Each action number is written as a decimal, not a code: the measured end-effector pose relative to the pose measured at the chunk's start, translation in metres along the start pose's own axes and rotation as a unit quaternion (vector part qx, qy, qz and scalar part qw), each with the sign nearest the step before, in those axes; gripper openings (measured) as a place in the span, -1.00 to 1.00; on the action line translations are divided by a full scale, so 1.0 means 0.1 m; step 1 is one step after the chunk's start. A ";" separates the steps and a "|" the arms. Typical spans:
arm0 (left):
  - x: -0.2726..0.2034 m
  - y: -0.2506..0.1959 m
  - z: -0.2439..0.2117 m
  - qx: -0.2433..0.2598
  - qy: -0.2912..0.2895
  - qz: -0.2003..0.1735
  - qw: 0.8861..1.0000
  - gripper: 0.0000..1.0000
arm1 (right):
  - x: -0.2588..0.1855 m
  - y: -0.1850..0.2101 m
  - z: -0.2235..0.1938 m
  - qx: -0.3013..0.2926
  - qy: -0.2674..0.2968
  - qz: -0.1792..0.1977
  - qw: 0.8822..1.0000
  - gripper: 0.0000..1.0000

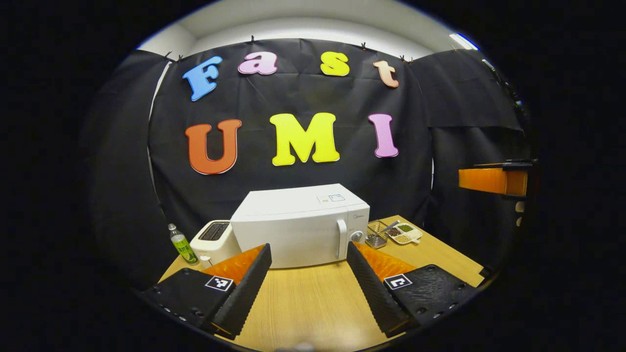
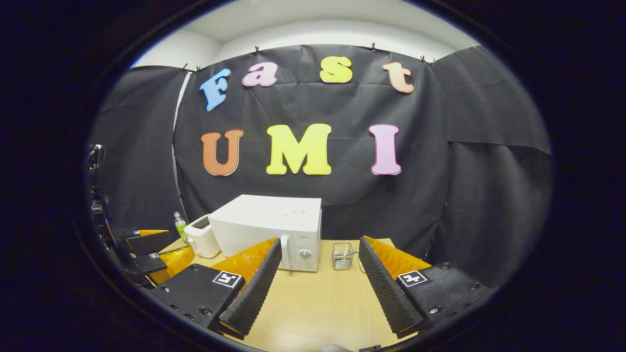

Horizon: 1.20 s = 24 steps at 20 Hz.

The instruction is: Open the microwave oven with the left hand, put the food in, and close the microwave oven.

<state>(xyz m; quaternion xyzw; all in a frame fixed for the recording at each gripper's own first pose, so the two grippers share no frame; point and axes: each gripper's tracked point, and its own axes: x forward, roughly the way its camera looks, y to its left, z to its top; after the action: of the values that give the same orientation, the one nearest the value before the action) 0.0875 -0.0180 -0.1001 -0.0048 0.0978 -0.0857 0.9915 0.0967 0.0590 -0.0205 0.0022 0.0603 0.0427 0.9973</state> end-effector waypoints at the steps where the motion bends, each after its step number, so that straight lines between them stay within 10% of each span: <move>1: -0.12 0.11 0.12 -0.006 -0.008 0.012 1.000 0.92 | -0.05 0.08 0.11 0.002 -0.013 0.005 1.000 0.84; 9: -0.71 0.88 1.14 -0.030 -0.093 0.101 0.990 0.94 | -0.26 0.29 0.71 0.020 -0.074 0.015 0.997 0.83; 17: -0.74 0.69 1.45 -0.026 -0.125 0.069 0.989 0.66 | -0.34 0.30 0.92 0.015 -0.084 0.007 0.996 0.82; 24: -0.72 0.65 1.49 -0.015 -0.128 0.074 0.989 0.89 | -0.39 0.24 0.96 0.030 -0.085 0.005 0.996 1.00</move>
<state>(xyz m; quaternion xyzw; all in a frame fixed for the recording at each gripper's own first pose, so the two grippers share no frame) 0.0578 0.0577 0.0586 -0.0234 -0.0281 -0.0098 0.9993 0.0676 0.0791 0.0793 0.0364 -0.0235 0.0451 0.9980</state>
